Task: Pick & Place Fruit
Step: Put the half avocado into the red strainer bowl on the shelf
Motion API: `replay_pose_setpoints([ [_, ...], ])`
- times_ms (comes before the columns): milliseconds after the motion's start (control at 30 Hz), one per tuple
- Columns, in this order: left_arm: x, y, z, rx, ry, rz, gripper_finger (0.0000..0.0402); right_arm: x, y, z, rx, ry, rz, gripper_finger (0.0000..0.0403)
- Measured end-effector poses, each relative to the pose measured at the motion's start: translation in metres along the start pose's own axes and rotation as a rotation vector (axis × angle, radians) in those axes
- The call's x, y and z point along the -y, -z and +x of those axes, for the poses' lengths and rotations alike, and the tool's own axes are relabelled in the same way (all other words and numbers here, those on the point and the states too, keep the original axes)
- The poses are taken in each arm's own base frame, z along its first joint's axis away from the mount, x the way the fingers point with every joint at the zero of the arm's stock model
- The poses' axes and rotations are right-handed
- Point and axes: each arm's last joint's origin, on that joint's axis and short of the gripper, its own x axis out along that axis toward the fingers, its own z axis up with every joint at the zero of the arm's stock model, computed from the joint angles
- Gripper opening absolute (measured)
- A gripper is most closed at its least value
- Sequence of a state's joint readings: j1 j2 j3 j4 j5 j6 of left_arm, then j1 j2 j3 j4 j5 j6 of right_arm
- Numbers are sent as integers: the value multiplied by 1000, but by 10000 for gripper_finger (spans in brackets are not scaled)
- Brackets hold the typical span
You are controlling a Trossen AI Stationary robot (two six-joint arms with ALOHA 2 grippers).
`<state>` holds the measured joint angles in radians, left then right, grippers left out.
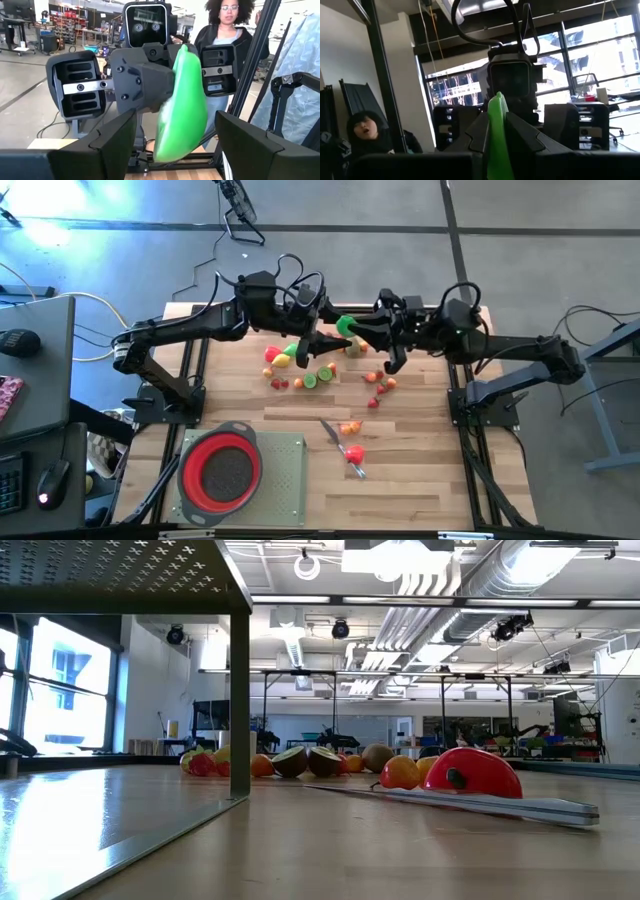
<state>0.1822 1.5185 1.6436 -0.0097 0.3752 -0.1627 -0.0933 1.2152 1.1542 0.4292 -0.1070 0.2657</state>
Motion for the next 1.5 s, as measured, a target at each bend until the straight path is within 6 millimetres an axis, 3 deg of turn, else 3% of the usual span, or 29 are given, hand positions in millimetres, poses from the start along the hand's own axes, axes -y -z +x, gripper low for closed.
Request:
replay_pose_setpoints([
  [733,0,-1,0,12,-1,2,261,0,1,0,-13,4,3,38],
  [1100,0,-1,0,12,-1,4,177,1,2,0,-23,6,3,38],
  [1500,-1,-1,0,14,-29,1,121,1,3,0,-23,16,3,38],
])
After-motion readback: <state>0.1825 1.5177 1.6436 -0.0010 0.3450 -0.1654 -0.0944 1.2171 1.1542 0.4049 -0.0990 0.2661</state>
